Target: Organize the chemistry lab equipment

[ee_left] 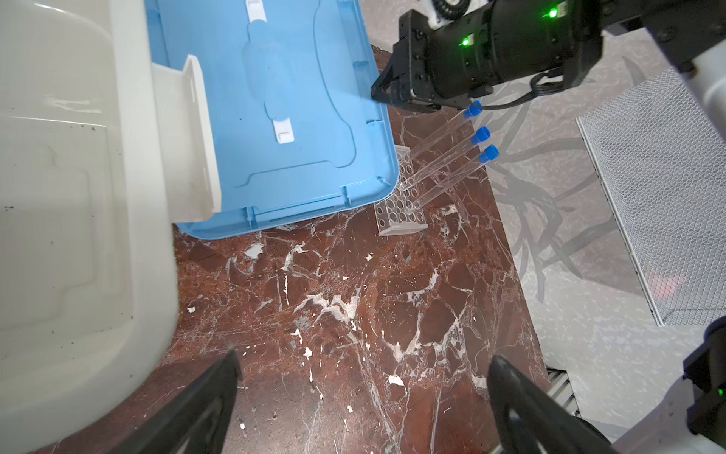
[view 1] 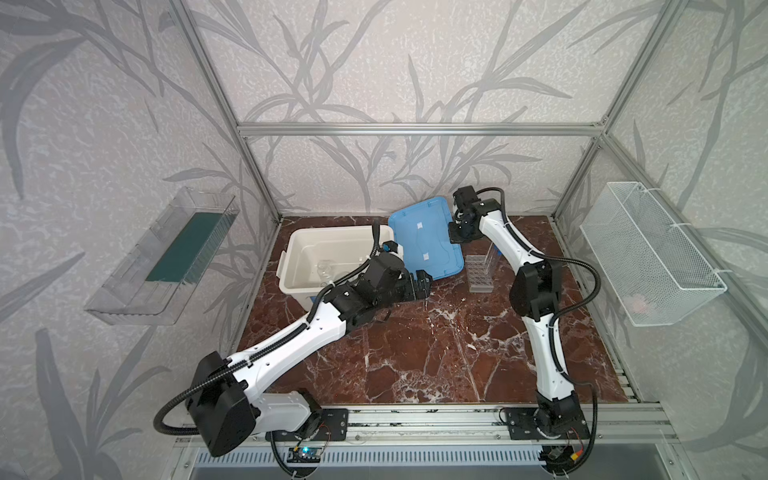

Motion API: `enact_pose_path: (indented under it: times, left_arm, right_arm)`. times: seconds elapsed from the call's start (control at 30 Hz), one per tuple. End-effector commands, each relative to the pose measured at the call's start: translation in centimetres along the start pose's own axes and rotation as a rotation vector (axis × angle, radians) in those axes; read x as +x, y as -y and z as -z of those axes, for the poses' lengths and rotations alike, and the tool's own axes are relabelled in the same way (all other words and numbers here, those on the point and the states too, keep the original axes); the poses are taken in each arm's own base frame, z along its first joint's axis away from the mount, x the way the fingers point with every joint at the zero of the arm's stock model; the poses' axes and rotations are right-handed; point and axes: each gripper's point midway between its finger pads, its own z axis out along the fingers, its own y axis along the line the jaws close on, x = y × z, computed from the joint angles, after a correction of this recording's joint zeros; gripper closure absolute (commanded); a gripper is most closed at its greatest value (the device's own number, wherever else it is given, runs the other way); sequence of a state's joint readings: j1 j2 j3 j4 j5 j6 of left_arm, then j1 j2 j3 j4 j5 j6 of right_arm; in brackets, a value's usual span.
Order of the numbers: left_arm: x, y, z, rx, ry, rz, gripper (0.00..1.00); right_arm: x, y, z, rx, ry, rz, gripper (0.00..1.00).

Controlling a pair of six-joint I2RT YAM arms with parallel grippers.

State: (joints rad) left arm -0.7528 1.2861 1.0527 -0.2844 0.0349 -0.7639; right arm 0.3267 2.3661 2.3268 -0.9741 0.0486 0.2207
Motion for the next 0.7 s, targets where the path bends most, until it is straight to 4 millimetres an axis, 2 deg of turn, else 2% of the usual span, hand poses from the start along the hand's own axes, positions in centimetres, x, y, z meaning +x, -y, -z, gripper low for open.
enact_pose_path:
  times: [0.0, 0.13, 0.27, 0.47, 0.67]
  left_arm:
    - [-0.6, 0.1, 1.0, -0.002, 0.03, 0.012, 0.01]
    - [-0.8, 0.0, 1.2, -0.005, 0.037, 0.013, 0.01]
    - [-1.2, 0.0, 1.9, -0.008, 0.055, 0.001, 0.01]
    - [-2.6, 1.4, 3.8, 0.046, 0.087, -0.04, 0.01]
    - [-4.2, 2.7, 5.7, 0.12, 0.11, -0.099, 0.01]
  right_arm:
    - [-1.8, 0.6, 4.3, 0.011, 0.078, -0.026, 1.0]
    - [-2.1, 0.8, 6.2, -0.002, 0.103, -0.044, 1.0]
    - [-2.4, 1.0, 9.3, -0.005, 0.16, -0.065, 1.0]
    - [-2.0, 2.6, 14.4, 0.022, 0.256, -0.086, 1.0]
    - [-1.0, 4.0, 19.0, -0.038, 0.372, -0.136, 1.0]
